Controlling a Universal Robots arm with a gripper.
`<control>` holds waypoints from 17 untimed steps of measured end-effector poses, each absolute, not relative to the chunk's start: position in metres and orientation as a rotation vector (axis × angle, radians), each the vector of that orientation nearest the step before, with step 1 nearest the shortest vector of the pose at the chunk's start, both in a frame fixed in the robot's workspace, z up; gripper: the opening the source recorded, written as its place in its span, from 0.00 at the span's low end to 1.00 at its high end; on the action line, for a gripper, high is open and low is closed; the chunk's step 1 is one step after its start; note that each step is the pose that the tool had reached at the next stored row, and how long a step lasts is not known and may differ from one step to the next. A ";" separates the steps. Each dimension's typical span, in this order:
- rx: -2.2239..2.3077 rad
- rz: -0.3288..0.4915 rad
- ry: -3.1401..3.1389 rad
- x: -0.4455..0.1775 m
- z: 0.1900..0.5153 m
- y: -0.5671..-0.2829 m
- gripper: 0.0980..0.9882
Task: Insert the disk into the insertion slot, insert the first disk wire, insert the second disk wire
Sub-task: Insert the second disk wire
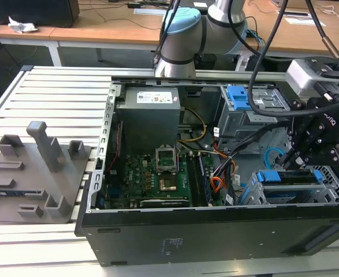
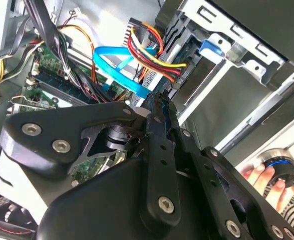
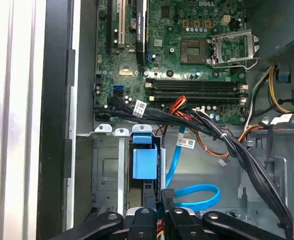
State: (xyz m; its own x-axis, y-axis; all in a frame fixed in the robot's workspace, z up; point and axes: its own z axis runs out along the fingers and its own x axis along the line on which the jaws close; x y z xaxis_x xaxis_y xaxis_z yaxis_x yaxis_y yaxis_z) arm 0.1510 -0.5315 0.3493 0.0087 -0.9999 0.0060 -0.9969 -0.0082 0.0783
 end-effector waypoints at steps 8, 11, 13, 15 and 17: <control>2.178 -0.079 -2.179 0.153 0.346 -0.534 0.07; 2.177 -0.079 -2.179 0.153 0.344 -0.534 0.07; 2.177 -0.079 -2.180 0.153 0.343 -0.535 0.07; 2.177 -0.079 -2.180 0.153 0.342 -0.535 0.07; 2.177 -0.079 -2.180 0.154 0.341 -0.535 0.07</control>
